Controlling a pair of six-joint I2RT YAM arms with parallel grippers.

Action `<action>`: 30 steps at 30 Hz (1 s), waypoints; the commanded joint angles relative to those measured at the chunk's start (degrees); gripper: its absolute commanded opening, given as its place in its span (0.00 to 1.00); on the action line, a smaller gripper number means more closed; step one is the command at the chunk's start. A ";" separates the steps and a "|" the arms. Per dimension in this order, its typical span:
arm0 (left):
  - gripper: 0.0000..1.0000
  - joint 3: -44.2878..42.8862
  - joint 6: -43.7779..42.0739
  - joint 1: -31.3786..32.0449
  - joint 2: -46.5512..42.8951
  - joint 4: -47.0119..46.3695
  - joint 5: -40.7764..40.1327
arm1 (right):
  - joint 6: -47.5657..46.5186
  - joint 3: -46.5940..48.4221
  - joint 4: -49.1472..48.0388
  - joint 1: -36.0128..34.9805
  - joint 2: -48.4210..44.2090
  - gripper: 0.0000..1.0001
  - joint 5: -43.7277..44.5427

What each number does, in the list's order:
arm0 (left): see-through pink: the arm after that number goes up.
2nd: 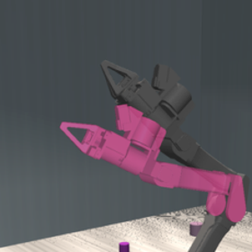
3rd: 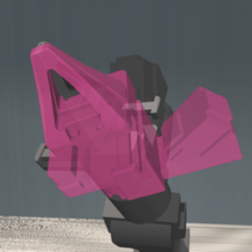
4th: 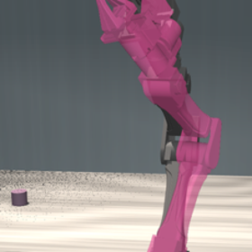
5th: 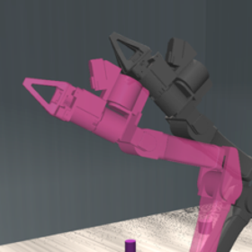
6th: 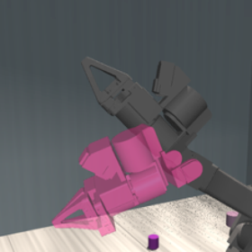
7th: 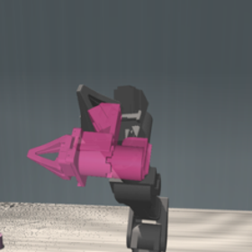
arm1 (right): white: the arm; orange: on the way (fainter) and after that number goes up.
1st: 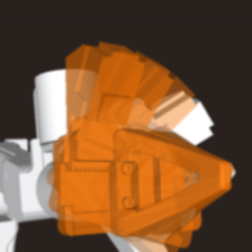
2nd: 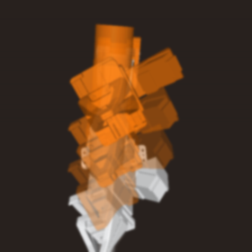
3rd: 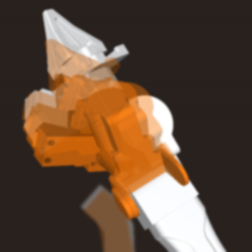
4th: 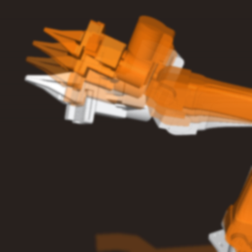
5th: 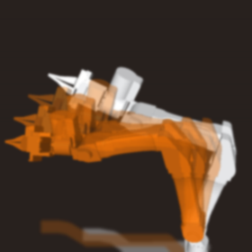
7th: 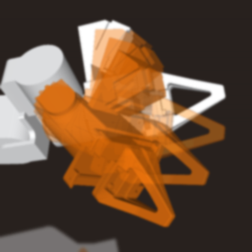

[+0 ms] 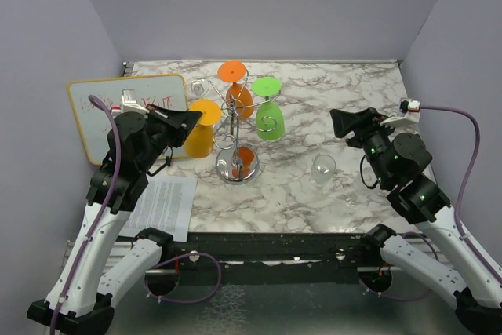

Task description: Place the wine glass upside down on the wine glass rack

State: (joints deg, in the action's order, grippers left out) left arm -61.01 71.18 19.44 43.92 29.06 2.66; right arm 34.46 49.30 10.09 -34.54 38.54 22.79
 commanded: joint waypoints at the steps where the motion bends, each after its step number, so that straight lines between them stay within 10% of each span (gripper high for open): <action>1: 0.00 -0.75 -3.02 -0.28 -0.88 -4.01 -3.75 | 1.63 -0.61 1.50 -0.26 -0.83 0.66 -0.81; 30: 0.00 -4.70 -1.48 -0.28 -5.04 6.80 -8.76 | 1.73 -0.45 2.31 -0.22 -0.98 0.66 -2.16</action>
State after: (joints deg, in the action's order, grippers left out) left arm -63.90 67.61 19.44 40.36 32.69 -7.14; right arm 35.62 49.30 10.92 -34.54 37.45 21.78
